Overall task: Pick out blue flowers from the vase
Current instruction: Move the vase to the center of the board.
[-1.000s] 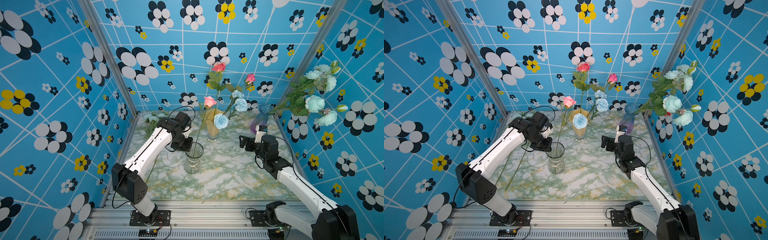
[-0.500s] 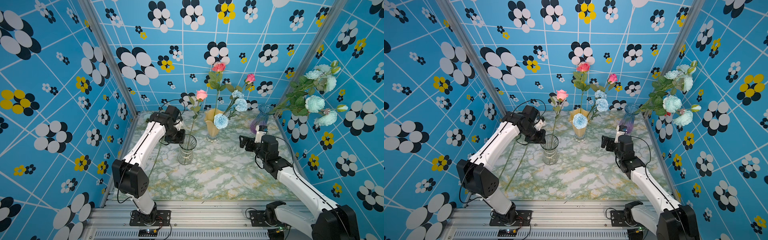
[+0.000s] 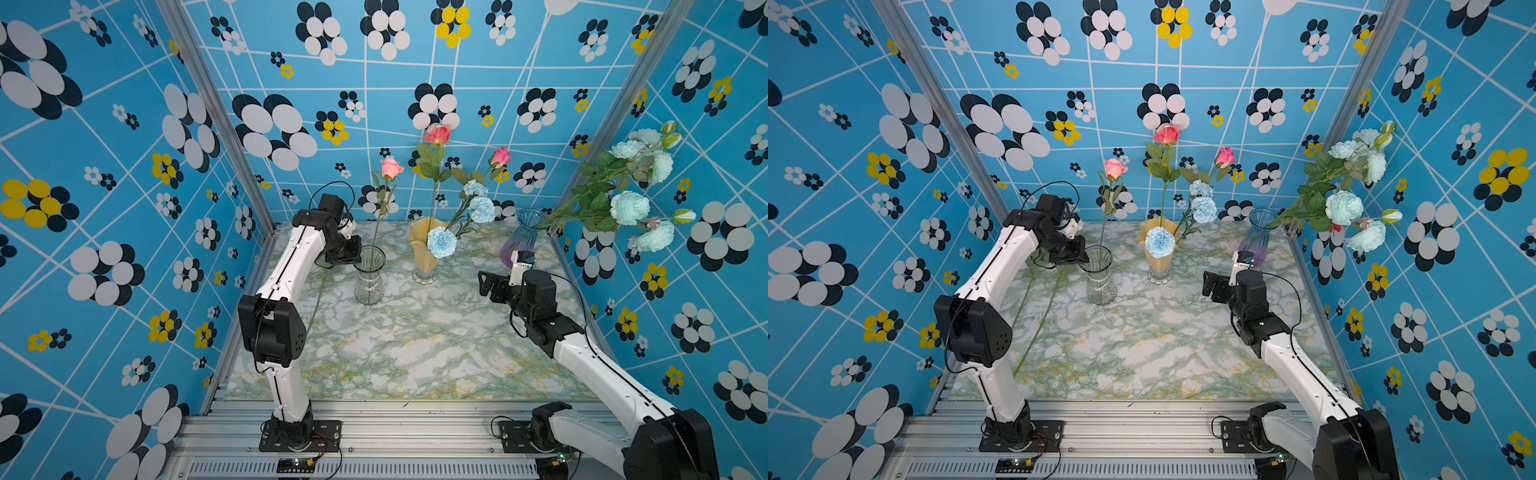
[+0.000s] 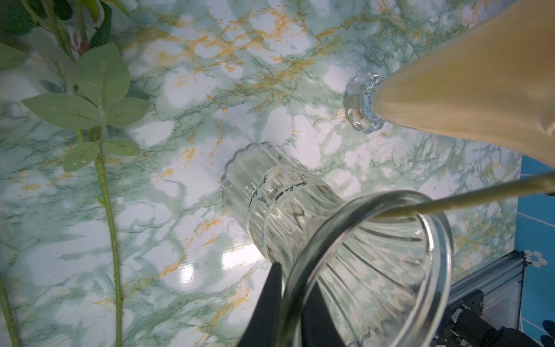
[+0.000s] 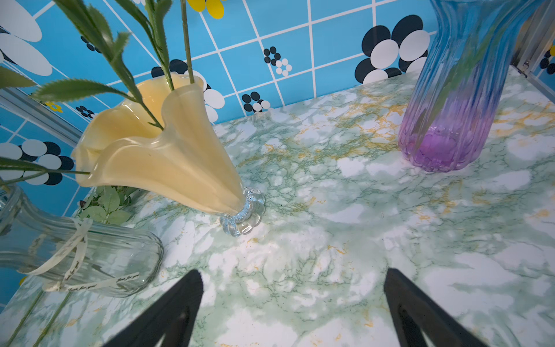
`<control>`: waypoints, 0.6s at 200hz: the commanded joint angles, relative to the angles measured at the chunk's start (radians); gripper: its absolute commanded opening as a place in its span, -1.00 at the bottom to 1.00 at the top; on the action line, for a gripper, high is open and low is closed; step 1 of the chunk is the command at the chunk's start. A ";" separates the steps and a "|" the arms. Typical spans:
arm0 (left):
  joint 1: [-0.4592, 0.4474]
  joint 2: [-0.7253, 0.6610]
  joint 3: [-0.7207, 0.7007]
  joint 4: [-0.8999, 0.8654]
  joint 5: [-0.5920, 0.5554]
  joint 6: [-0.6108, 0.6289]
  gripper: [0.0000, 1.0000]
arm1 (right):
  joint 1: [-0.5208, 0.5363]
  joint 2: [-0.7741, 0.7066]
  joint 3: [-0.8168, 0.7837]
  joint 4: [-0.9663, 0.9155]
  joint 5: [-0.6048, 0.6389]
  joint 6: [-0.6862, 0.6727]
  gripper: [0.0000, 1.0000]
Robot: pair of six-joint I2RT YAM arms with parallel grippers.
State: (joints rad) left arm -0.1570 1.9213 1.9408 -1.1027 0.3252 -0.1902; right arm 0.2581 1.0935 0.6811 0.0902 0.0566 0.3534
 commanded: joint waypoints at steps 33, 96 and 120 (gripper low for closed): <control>0.062 0.162 0.157 0.027 -0.124 0.058 -1.00 | -0.004 0.011 0.034 -0.007 0.002 0.009 0.97; 0.122 0.289 0.329 0.020 -0.113 0.045 -1.00 | -0.004 0.014 0.037 -0.009 0.000 0.007 0.96; 0.125 0.345 0.392 -0.006 -0.103 0.050 -1.00 | -0.004 0.016 0.036 -0.010 0.000 0.008 0.96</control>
State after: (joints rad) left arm -0.0509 2.1757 2.2978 -1.0908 0.3111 -0.1825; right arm 0.2584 1.0985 0.6872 0.0864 0.0566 0.3534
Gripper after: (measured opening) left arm 0.132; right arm 0.982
